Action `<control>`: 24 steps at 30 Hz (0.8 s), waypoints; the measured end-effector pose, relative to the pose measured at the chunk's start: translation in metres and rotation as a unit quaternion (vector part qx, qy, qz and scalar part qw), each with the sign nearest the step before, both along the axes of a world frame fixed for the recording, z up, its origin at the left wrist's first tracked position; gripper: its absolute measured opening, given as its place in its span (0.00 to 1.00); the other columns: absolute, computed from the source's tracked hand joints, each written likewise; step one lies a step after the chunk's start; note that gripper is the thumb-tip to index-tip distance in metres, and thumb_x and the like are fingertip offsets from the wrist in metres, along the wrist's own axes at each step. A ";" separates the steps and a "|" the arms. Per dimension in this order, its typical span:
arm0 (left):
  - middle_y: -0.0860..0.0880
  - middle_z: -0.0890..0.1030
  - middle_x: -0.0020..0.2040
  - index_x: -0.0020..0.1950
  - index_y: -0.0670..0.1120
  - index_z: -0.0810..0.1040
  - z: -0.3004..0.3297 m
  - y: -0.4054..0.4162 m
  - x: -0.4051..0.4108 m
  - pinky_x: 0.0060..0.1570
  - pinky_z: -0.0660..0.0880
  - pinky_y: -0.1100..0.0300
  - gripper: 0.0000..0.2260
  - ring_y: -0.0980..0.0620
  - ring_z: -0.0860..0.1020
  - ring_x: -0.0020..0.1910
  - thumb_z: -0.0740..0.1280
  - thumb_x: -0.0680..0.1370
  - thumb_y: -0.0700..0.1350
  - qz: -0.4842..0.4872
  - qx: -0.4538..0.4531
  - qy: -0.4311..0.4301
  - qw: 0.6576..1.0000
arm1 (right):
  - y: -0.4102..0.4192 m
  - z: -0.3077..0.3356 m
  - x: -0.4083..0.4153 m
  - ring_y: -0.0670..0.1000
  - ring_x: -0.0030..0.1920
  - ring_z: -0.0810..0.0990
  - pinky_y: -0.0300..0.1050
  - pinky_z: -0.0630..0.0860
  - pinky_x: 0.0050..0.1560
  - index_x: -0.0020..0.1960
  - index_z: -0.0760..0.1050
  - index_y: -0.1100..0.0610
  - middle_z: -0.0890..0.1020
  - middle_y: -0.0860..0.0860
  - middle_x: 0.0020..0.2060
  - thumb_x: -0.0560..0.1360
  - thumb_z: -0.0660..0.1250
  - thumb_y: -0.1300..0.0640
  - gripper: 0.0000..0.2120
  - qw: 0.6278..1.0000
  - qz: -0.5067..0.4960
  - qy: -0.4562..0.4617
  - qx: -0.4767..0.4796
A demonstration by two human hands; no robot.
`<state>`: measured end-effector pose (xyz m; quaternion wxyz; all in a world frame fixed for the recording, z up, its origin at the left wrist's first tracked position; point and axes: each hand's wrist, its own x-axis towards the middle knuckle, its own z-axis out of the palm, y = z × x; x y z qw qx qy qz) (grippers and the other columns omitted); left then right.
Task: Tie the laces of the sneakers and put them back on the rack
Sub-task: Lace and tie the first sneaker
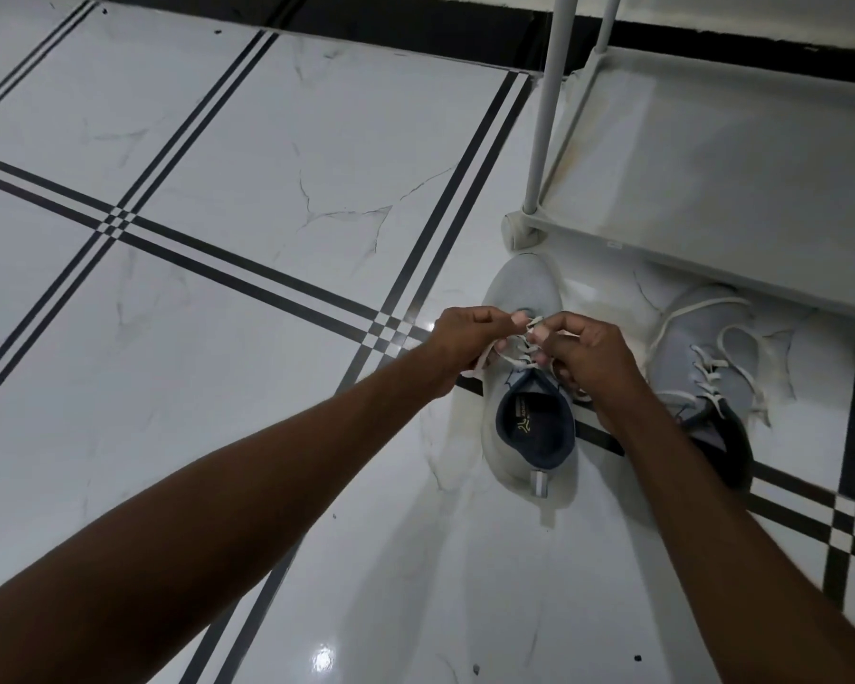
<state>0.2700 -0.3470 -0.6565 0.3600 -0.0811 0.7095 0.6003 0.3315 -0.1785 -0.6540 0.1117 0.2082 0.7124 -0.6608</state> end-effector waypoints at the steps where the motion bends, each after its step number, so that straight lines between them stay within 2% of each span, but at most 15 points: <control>1: 0.52 0.78 0.31 0.43 0.48 0.84 -0.004 0.002 0.000 0.32 0.71 0.63 0.06 0.54 0.74 0.32 0.72 0.77 0.49 0.001 -0.001 -0.004 1.000 | -0.001 0.000 0.000 0.45 0.22 0.67 0.35 0.64 0.23 0.45 0.82 0.54 0.82 0.51 0.30 0.77 0.69 0.57 0.04 1.000 -0.001 0.003 -0.003; 2: 0.51 0.80 0.34 0.47 0.49 0.84 -0.005 0.003 -0.001 0.34 0.73 0.62 0.04 0.53 0.76 0.35 0.70 0.79 0.47 -0.006 0.012 -0.013 1.000 | -0.001 0.001 0.000 0.45 0.23 0.68 0.35 0.65 0.23 0.48 0.82 0.54 0.83 0.52 0.31 0.78 0.68 0.59 0.04 1.000 0.005 0.008 -0.012; 4: 0.48 0.82 0.40 0.55 0.48 0.82 -0.007 0.003 -0.004 0.39 0.75 0.60 0.07 0.51 0.79 0.40 0.66 0.80 0.40 -0.040 0.041 -0.029 0.998 | 0.002 0.003 0.001 0.45 0.24 0.69 0.35 0.67 0.24 0.52 0.81 0.55 0.85 0.54 0.36 0.78 0.65 0.64 0.08 0.999 0.030 0.016 -0.020; 7: 0.47 0.82 0.42 0.57 0.48 0.80 -0.004 0.002 -0.008 0.40 0.75 0.60 0.10 0.51 0.79 0.40 0.64 0.80 0.36 -0.084 0.040 -0.026 0.995 | 0.004 0.006 0.004 0.45 0.23 0.70 0.34 0.66 0.22 0.56 0.79 0.54 0.86 0.56 0.38 0.78 0.63 0.68 0.13 0.998 0.053 0.024 0.014; 10: 0.46 0.83 0.42 0.55 0.45 0.79 -0.007 0.006 -0.009 0.44 0.77 0.58 0.07 0.51 0.80 0.41 0.69 0.78 0.37 -0.079 -0.003 -0.008 0.997 | 0.001 0.007 0.004 0.42 0.21 0.71 0.34 0.67 0.23 0.55 0.79 0.54 0.85 0.56 0.35 0.78 0.63 0.67 0.12 0.997 0.055 0.049 0.033; 12: 0.45 0.83 0.44 0.52 0.43 0.81 -0.012 0.009 -0.010 0.47 0.78 0.56 0.06 0.49 0.81 0.44 0.72 0.76 0.38 -0.058 -0.044 -0.013 0.997 | -0.001 0.006 0.004 0.41 0.22 0.74 0.34 0.68 0.24 0.55 0.80 0.54 0.84 0.53 0.32 0.78 0.65 0.65 0.10 0.997 0.044 0.057 0.035; 14: 0.45 0.83 0.43 0.49 0.42 0.83 -0.014 0.011 -0.011 0.42 0.79 0.59 0.04 0.50 0.82 0.42 0.73 0.75 0.38 -0.049 -0.059 -0.023 0.997 | -0.003 0.007 0.004 0.41 0.23 0.76 0.34 0.70 0.25 0.54 0.81 0.55 0.84 0.48 0.29 0.78 0.66 0.64 0.09 0.997 0.032 0.061 0.037; 16: 0.46 0.83 0.39 0.46 0.42 0.83 -0.012 0.011 -0.011 0.32 0.77 0.65 0.02 0.53 0.81 0.35 0.71 0.76 0.36 -0.046 -0.041 -0.035 0.997 | -0.004 0.008 0.003 0.40 0.23 0.76 0.33 0.70 0.25 0.53 0.81 0.55 0.83 0.47 0.29 0.78 0.67 0.63 0.08 0.997 0.026 0.061 0.037; 17: 0.46 0.82 0.38 0.45 0.42 0.83 -0.012 0.010 -0.010 0.31 0.76 0.66 0.04 0.53 0.80 0.35 0.70 0.77 0.36 -0.047 -0.024 -0.043 0.998 | -0.004 0.007 0.003 0.40 0.22 0.76 0.33 0.69 0.24 0.53 0.81 0.55 0.83 0.48 0.29 0.78 0.67 0.63 0.08 0.997 0.027 0.061 0.039; 21: 0.44 0.82 0.45 0.48 0.43 0.82 -0.006 0.004 -0.008 0.43 0.77 0.63 0.07 0.53 0.80 0.41 0.65 0.81 0.38 -0.083 0.074 -0.108 0.988 | 0.001 0.004 0.001 0.41 0.21 0.72 0.36 0.69 0.26 0.55 0.81 0.51 0.83 0.54 0.31 0.78 0.65 0.64 0.11 0.994 0.058 0.055 0.070; 24: 0.41 0.81 0.51 0.53 0.42 0.83 -0.009 0.004 -0.008 0.46 0.75 0.61 0.06 0.48 0.78 0.50 0.71 0.78 0.43 -0.058 0.080 -0.120 0.988 | 0.005 0.001 0.000 0.41 0.24 0.74 0.37 0.71 0.27 0.57 0.79 0.52 0.84 0.55 0.35 0.78 0.64 0.67 0.14 0.994 0.086 0.041 0.050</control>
